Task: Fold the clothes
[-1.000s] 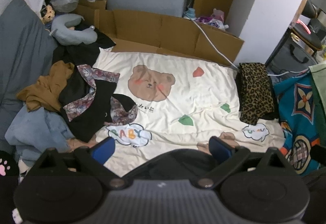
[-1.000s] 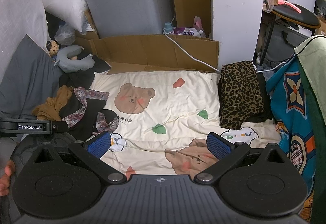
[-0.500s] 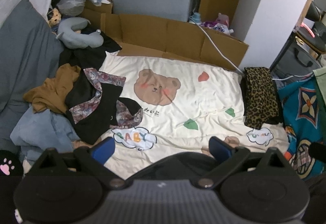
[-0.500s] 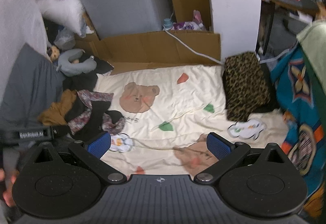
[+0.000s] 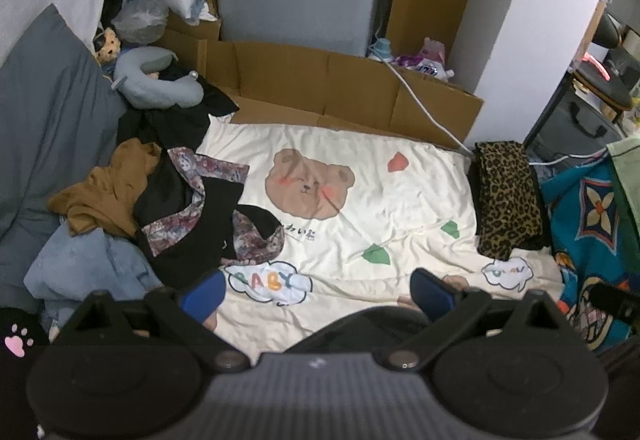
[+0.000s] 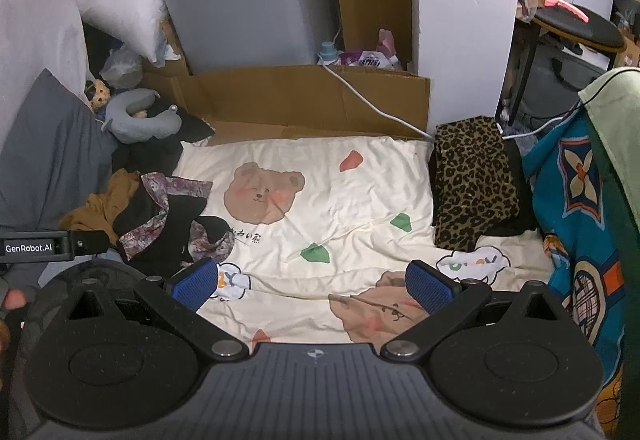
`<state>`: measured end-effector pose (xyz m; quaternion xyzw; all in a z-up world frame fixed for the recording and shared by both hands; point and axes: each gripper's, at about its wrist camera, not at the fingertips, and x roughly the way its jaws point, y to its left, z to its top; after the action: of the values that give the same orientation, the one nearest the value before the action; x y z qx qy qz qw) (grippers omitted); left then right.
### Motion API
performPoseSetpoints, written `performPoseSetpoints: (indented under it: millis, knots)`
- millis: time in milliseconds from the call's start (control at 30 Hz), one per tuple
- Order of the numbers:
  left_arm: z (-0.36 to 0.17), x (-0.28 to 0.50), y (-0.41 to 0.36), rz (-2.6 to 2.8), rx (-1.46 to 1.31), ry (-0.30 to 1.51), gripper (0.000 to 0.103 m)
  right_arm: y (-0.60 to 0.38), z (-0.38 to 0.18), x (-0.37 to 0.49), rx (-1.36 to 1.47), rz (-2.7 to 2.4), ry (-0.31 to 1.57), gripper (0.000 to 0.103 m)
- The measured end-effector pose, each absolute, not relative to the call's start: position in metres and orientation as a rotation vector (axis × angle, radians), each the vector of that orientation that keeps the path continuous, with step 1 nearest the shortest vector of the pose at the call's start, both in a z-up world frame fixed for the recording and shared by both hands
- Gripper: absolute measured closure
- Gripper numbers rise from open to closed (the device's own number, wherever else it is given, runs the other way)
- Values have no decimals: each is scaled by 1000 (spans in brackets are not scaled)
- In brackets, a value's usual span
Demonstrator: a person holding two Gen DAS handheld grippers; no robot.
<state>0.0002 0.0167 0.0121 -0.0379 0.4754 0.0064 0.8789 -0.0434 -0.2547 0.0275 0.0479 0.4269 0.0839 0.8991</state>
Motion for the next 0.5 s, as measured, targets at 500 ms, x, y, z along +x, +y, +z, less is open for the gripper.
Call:
performPoseSetpoints:
  millis: [500]
  knots:
    - [27,-2,40,11,-106,964,3,-250,43,-44,91,161,848,0]
